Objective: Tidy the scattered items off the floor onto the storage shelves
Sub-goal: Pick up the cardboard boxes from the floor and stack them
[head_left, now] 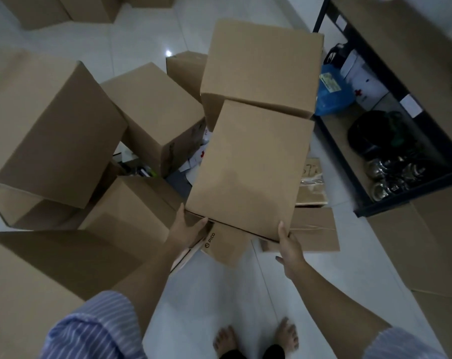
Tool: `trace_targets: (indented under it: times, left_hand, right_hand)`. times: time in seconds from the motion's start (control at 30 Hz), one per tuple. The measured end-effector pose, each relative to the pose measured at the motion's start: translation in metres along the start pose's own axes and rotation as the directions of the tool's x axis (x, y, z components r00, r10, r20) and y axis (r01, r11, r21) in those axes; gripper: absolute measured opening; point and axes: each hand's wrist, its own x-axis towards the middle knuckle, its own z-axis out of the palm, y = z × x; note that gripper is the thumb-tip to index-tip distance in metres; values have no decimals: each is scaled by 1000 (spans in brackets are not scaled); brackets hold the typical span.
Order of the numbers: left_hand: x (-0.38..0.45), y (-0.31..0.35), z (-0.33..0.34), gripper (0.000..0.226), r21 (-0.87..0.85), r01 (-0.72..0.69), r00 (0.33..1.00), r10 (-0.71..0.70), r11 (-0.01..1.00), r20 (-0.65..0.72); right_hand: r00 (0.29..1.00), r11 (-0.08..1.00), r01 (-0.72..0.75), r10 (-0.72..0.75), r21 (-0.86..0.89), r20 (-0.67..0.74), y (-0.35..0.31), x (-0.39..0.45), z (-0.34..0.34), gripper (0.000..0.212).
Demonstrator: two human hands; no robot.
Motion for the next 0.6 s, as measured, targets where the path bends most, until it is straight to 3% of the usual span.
trace_targets:
  times: [0.13,0.3,0.47,0.6]
  left_hand:
    - [13,5,-2,68,-105,-25,999,21,994,-41]
    - [0,28,7,52,-116,-173,982,162,978,-96]
    - [-31,53,22,32,12,-375,912,371,927,-174]
    - [-50,67,25,50,116,-474,852,487,873,-190]
  right_hand:
    - [1000,999,23,-23,28,6,2,0,2,57]
    - [998,967,-61,63,246,1,3,-11,-6,61]
    - [988,783,-142,145,606,45,3,-31,-27,59]
    - [991,752,-124,124,648,47,-14,-50,-48,60]
